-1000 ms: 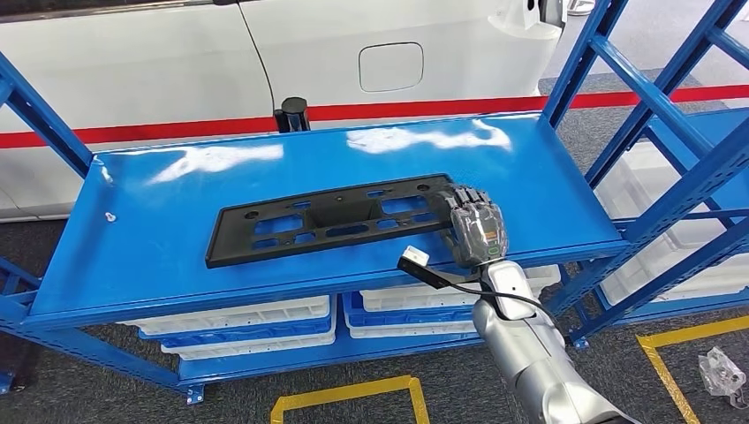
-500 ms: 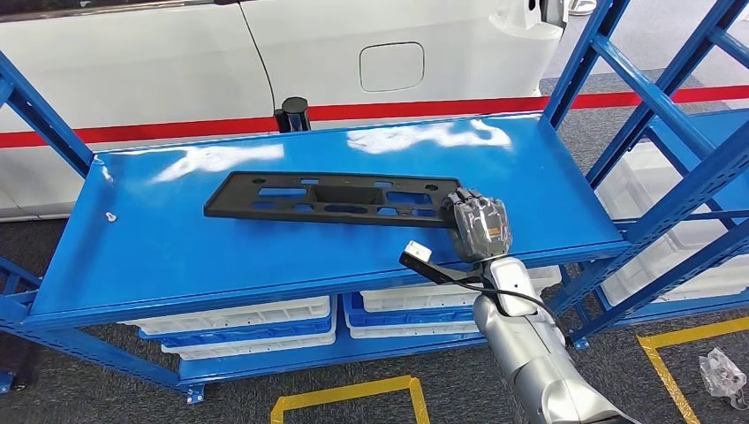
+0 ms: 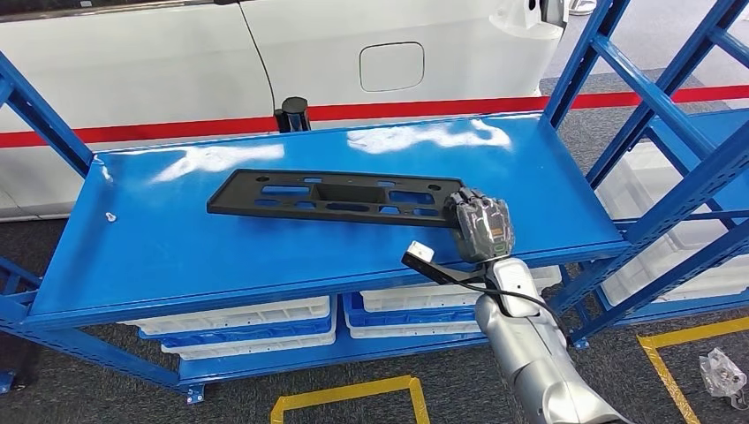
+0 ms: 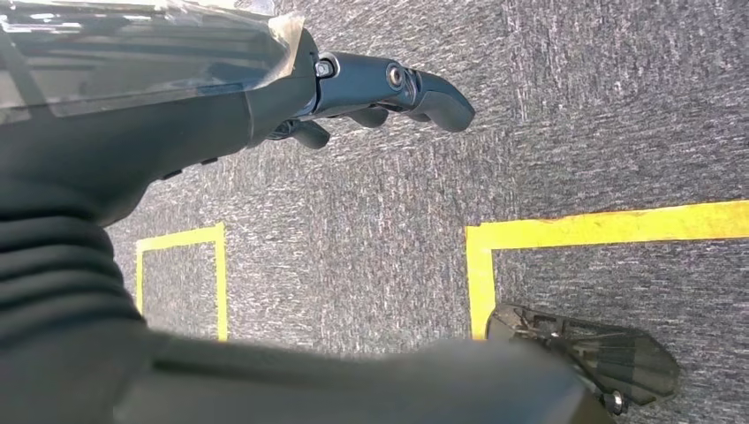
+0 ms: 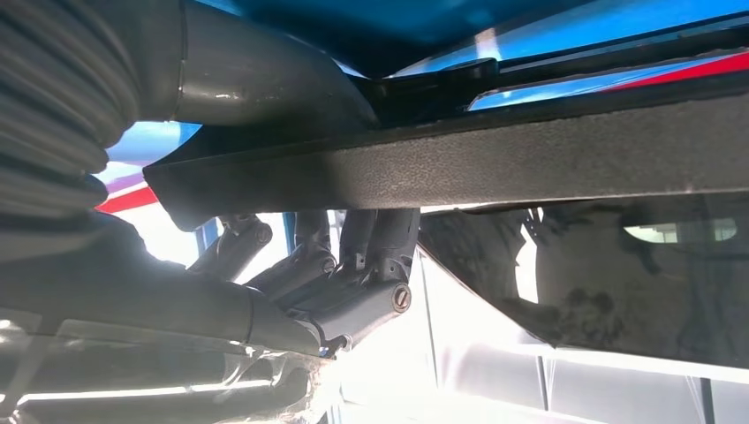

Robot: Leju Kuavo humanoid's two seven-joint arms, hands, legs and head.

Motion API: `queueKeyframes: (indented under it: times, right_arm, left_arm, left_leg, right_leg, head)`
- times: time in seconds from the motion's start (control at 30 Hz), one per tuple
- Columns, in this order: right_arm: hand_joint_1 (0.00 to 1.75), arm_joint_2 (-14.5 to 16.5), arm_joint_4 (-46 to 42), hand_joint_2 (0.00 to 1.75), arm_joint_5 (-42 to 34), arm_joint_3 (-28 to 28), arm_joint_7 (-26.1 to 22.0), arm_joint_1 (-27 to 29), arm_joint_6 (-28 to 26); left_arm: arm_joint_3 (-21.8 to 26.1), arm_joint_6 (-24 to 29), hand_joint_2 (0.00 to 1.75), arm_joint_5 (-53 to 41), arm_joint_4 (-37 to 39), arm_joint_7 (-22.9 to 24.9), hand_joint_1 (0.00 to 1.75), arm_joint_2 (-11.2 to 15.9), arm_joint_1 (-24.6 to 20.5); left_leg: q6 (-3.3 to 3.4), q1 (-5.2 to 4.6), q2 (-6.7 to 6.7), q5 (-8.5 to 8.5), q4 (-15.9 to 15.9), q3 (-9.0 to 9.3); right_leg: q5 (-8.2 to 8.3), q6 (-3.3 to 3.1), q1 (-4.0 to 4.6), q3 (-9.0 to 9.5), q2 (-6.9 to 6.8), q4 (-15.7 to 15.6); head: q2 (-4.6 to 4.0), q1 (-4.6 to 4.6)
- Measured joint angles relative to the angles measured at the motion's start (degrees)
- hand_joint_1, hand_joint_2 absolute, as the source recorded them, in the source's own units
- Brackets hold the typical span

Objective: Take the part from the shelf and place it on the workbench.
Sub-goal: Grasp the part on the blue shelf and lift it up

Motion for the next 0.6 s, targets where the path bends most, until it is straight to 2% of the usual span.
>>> queueKeyframes:
  times: [0.23,0.37,0.47,0.53,0.6]
  right_arm:
    - [1.75,0.2,-1.5,1.75,-0.7,-1.9,-1.3,0.8,0.0]
    - [1.75,0.5,-2.0,1.75,-6.4,-3.6,-5.0,1.1,0.0]
    - [1.75,1.3,-2.0,1.75,-19.1,-6.0,-12.1,1.0,1.8]
    - [1.75,2.1,-2.6,1.75,-32.2,-7.7,-17.8,1.0,5.6]
    - [1.75,2.6,-5.2,1.75,-44.1,-8.4,-20.7,2.0,11.4]
  left_arm:
    - [0.0,0.3,1.75,-0.6,0.0,0.0,0.00,0.1,0.0]
    - [0.0,0.8,1.75,-0.6,0.0,-0.1,0.00,0.1,0.0]
    - [0.0,1.2,1.75,-0.3,0.0,0.6,0.00,0.1,0.0]
    - [0.0,1.2,1.75,0.2,0.0,1.4,0.00,0.2,0.0]
    - [0.1,1.3,1.75,0.6,0.0,1.9,0.00,0.2,0.0]
  left_leg:
    - [0.00,0.00,-0.02,-0.01,0.0,0.00]
    - [0.00,-0.01,-0.05,-0.01,0.0,-0.01]
    - [0.00,-0.01,-0.05,-0.01,0.0,-0.01]
    - [0.00,0.00,-0.06,-0.01,0.0,-0.01]
    - [0.00,0.00,-0.09,-0.01,0.0,-0.01]
  right_leg:
    - [-0.02,0.04,0.00,0.00,-0.01,0.0]
    - [-0.04,0.07,0.00,0.01,-0.02,0.0]
    - [-0.04,0.07,0.00,0.01,-0.01,0.0]
    - [-0.05,0.07,0.00,0.01,-0.02,0.0]
    - [-0.05,0.08,0.00,0.01,-0.03,0.0]
  head:
    - [0.00,0.00]
    - [0.00,0.00]
    - [0.00,0.00]
    - [0.00,0.01]
    - [0.00,0.01]
